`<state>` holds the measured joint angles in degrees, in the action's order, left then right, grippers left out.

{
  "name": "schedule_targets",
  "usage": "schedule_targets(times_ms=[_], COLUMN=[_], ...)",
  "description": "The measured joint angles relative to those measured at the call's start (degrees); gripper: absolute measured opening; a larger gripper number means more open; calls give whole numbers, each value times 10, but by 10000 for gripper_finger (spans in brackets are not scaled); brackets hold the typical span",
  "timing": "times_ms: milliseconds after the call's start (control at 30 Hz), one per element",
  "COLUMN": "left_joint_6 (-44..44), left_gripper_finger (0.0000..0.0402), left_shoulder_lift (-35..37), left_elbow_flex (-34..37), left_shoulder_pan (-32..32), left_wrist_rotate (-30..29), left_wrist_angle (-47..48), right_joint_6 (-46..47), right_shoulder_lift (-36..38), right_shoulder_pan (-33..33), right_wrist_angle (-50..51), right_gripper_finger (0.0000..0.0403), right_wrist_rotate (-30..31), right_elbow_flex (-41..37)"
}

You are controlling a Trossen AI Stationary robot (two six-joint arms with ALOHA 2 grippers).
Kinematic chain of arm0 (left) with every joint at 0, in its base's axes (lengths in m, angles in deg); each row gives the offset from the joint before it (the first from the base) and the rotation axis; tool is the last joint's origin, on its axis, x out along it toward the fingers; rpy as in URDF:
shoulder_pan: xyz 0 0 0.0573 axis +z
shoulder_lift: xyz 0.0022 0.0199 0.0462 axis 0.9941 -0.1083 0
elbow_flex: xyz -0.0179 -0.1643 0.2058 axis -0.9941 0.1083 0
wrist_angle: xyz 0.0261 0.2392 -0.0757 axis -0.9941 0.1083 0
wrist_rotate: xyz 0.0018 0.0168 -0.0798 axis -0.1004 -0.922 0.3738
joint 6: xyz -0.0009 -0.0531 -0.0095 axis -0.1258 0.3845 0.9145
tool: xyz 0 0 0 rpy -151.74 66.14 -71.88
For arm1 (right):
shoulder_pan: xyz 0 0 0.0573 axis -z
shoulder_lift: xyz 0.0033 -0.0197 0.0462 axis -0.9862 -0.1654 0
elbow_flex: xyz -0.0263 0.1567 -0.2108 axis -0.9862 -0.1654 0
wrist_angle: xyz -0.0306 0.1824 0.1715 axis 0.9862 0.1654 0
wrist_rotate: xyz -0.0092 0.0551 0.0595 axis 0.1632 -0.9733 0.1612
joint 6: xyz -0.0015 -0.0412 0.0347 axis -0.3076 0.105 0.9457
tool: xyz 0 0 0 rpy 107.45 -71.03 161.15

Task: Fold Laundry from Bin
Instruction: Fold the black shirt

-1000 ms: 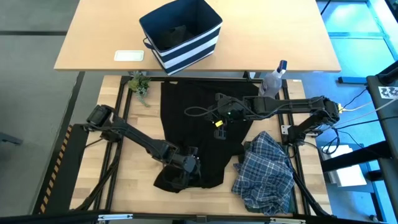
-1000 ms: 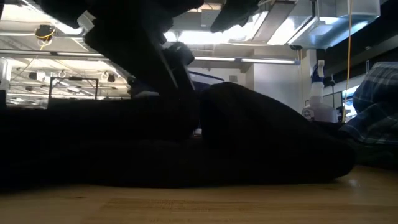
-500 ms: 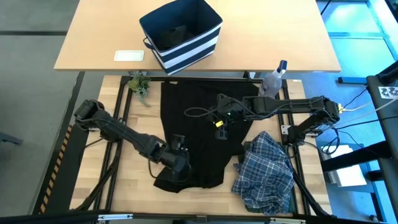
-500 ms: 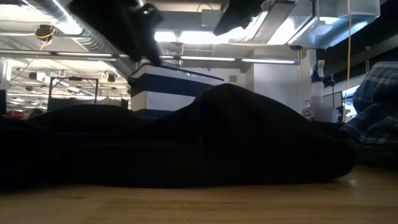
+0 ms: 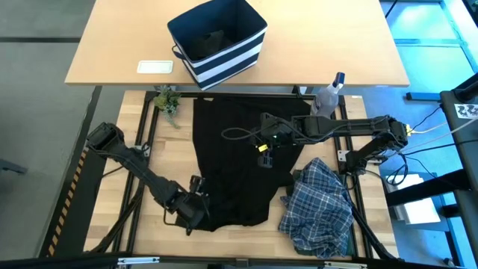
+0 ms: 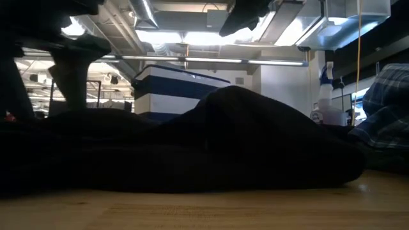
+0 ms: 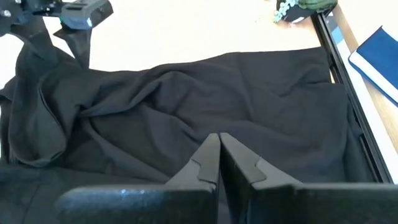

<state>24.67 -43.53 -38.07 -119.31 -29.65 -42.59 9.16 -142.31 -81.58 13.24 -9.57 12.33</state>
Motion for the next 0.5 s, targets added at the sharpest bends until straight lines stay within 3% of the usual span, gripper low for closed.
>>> schedule_targets(times_ms=[500], left_joint_6=[20], left_gripper_finger=[259], left_shoulder_lift=[-1], left_elbow_flex=[40], left_shoulder_pan=[-18], left_wrist_rotate=[-18], left_wrist_angle=[-46], right_joint_6=[0], right_shoulder_lift=[-21], right_shoulder_pan=[0], right_wrist_angle=[-7], right_gripper_finger=[12], right_wrist_rotate=[-1], right_elbow_flex=[0])
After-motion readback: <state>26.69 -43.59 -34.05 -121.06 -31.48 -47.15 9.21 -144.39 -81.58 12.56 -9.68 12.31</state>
